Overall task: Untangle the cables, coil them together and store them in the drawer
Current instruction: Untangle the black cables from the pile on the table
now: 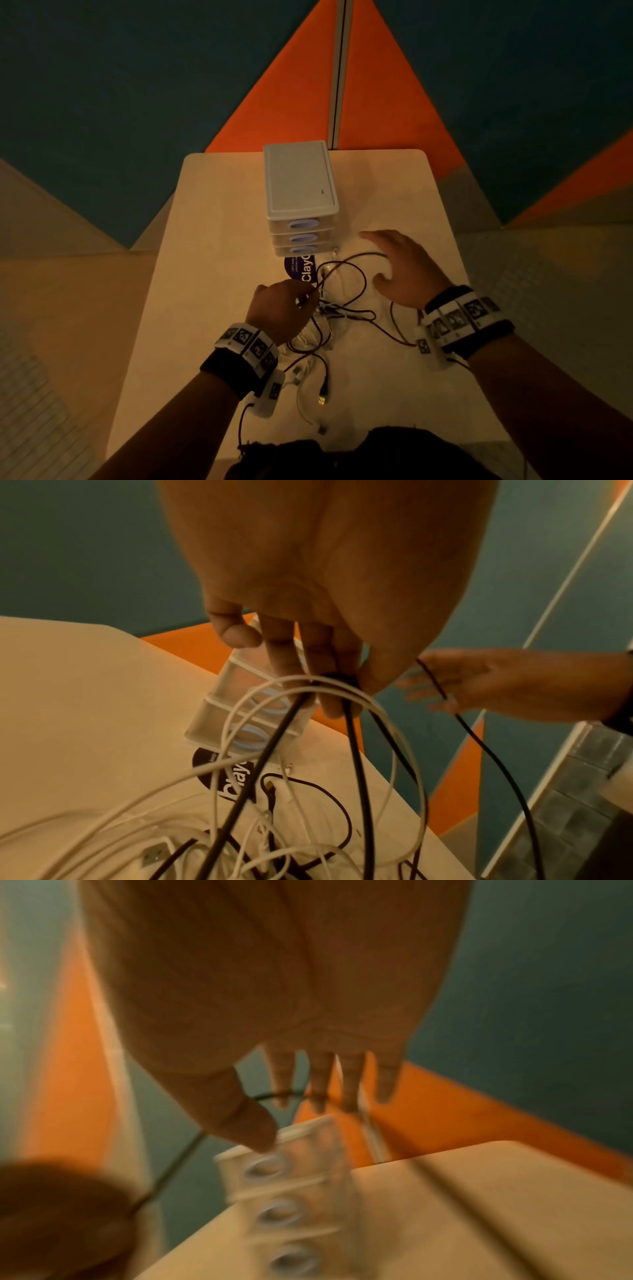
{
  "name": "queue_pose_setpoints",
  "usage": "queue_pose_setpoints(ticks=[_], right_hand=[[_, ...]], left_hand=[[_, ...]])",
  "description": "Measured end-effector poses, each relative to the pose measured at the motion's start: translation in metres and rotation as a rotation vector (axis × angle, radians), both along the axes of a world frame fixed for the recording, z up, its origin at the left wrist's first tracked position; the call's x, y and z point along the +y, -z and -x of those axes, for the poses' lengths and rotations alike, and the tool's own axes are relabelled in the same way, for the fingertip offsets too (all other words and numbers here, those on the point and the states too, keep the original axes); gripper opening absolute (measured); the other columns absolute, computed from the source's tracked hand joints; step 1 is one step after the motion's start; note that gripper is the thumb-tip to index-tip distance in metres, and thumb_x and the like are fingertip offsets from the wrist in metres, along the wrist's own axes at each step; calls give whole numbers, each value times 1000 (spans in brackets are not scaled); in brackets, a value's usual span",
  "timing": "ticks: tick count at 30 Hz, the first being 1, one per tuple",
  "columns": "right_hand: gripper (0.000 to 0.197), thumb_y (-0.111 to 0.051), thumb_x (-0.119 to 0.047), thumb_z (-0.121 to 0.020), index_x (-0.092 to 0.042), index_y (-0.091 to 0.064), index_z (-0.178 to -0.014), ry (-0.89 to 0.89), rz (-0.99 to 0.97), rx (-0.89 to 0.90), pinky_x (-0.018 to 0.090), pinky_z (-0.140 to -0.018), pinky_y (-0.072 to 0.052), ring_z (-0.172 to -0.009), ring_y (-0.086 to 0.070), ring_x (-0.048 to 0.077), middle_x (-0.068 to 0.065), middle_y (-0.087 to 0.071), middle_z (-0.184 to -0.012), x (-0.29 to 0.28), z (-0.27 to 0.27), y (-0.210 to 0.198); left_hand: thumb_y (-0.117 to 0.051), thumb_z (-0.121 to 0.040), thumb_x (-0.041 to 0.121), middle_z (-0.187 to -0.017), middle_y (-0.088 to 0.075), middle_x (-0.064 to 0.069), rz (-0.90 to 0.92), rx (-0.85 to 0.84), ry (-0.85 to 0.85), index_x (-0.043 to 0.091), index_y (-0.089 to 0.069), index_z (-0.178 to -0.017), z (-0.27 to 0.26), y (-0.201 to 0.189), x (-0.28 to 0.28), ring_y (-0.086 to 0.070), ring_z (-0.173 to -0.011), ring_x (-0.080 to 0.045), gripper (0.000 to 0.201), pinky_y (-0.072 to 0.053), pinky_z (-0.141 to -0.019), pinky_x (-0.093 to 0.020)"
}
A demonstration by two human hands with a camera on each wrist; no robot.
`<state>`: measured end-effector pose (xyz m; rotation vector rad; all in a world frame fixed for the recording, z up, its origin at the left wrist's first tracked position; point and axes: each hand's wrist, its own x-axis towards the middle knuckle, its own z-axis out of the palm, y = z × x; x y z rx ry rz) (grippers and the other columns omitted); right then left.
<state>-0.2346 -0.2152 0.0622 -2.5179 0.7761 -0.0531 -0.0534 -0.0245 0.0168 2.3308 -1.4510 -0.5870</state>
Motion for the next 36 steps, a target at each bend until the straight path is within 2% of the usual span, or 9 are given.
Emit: queue_pose_setpoints(ticks=[4, 7, 14, 18, 22, 26, 29, 32, 36], right_hand=[[34, -58, -47, -90, -30, -63, -119, -238, 185, 99, 36, -88, -42, -107, -58, 23, -3, -67, -106, 42, -37, 5], [31, -53, -52, -98, -26, -68, -100, -208, 115, 166, 30, -68, -33, -85, -55, 20, -7, -52, -81, 39, -45, 2], [23, -60, -35, -99, -22, -77, -91, -26, -2, -314, 38, -64, -46, -66, -51, 11, -6, -63, -76, 6, -34, -37], [22, -61, -33, -98, -19, -78, -97, 27, -54, -432, 39, -63, -44, -63, -50, 14, -1, -61, -74, -2, -27, -52], [22, -59, -34, -100, -21, -78, -97, 71, -111, -509, 45, -69, -50, -75, -61, 23, 3, -69, -85, -11, -15, -52], [24, -58, -35, -100, -21, -77, -97, 112, -119, -519, 45, -73, -52, -80, -64, 25, 0, -72, -90, -15, -8, -46], [23, -56, -27, -103, -16, -76, -99, 178, -141, -599, 30, -73, -47, -82, -64, 3, -12, -71, -91, -22, -3, -50], [23, -56, -25, -104, -15, -76, -102, 192, -137, -604, 19, -76, -42, -82, -61, -5, -18, -69, -89, -27, -1, -58], [21, -57, -32, -103, -20, -75, -103, 156, -177, -494, 27, -81, -50, -89, -64, 3, -15, -71, -93, -29, 1, -52]], left_hand=[[-51, -98, 43, -89, -69, 6, -25, 68, 87, 24, -70, -89, 4, 6, -3, -62, -79, -18, 29, -49, -73, -33], [-54, -97, 43, -93, -69, 8, -44, 129, 48, 25, -71, -91, 0, 10, 2, -63, -84, -17, 25, -50, -78, -33], [-70, -85, 52, -95, -69, 19, -179, 314, 58, 45, -58, -110, -7, 27, 13, -64, -84, -8, 29, -53, -85, -34], [-74, -78, 58, -84, -67, 11, -115, 244, -16, 30, -40, -106, 0, 28, 9, -61, -71, -10, 52, -51, -68, -34], [-55, -94, 56, -75, -70, 1, -114, 341, -153, 26, -41, -108, 2, 23, 4, -66, -57, -18, 36, -51, -57, -33], [-48, -98, 55, -92, -71, 0, -277, 361, -91, 28, -63, -108, -2, 23, 5, -70, -77, -21, 33, -60, -77, -37], [-53, -96, 54, -110, -66, 0, -399, 105, 142, 27, -66, -111, -2, 27, 6, -62, -104, -22, 33, -50, -94, -35], [-48, -100, 48, -115, -66, -2, -405, 103, 131, 26, -67, -117, 1, 33, 8, -60, -108, -22, 33, -46, -93, -31], [-46, -102, 46, -107, -62, -2, -119, 189, -87, 30, -70, -122, 0, 33, 8, -61, -101, -21, 35, -41, -81, -25]])
